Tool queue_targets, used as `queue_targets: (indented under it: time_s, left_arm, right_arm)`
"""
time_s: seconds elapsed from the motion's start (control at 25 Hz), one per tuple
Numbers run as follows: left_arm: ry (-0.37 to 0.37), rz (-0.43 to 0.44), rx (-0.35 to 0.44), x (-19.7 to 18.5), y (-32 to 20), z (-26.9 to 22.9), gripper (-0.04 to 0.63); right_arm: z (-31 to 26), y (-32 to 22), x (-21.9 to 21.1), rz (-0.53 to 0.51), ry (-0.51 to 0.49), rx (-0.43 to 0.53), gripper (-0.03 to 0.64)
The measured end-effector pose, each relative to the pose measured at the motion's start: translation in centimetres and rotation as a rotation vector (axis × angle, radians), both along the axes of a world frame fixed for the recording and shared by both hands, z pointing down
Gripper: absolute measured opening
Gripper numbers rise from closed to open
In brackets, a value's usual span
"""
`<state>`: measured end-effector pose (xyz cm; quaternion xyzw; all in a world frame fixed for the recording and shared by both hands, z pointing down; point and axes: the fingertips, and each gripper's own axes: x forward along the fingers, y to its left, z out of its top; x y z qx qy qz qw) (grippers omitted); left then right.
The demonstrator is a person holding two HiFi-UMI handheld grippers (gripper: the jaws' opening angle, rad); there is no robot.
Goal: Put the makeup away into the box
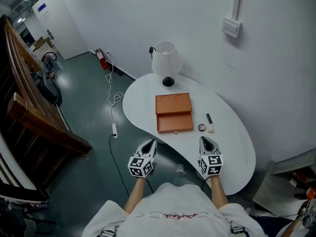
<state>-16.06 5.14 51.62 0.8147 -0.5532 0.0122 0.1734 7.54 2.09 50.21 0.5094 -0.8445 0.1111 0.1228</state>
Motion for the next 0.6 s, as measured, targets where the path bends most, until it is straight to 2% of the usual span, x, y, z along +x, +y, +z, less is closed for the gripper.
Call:
queue_targets:
  time_s: [0.28, 0.6]
  left_arm:
    - [-0.007, -0.001, 0.003, 1.4, -6.9, -0.6, 0.015]
    - [-0.040, -0.007, -0.019, 2.0, -11.8, -0.7, 0.015]
  right_arm:
    - [-0.3, -6.8, 0.5, -0.011, -0.030, -0.002, 0.018]
    - [0.5, -11.2, 1.5, 0.001, -0.068, -0.030, 0.018]
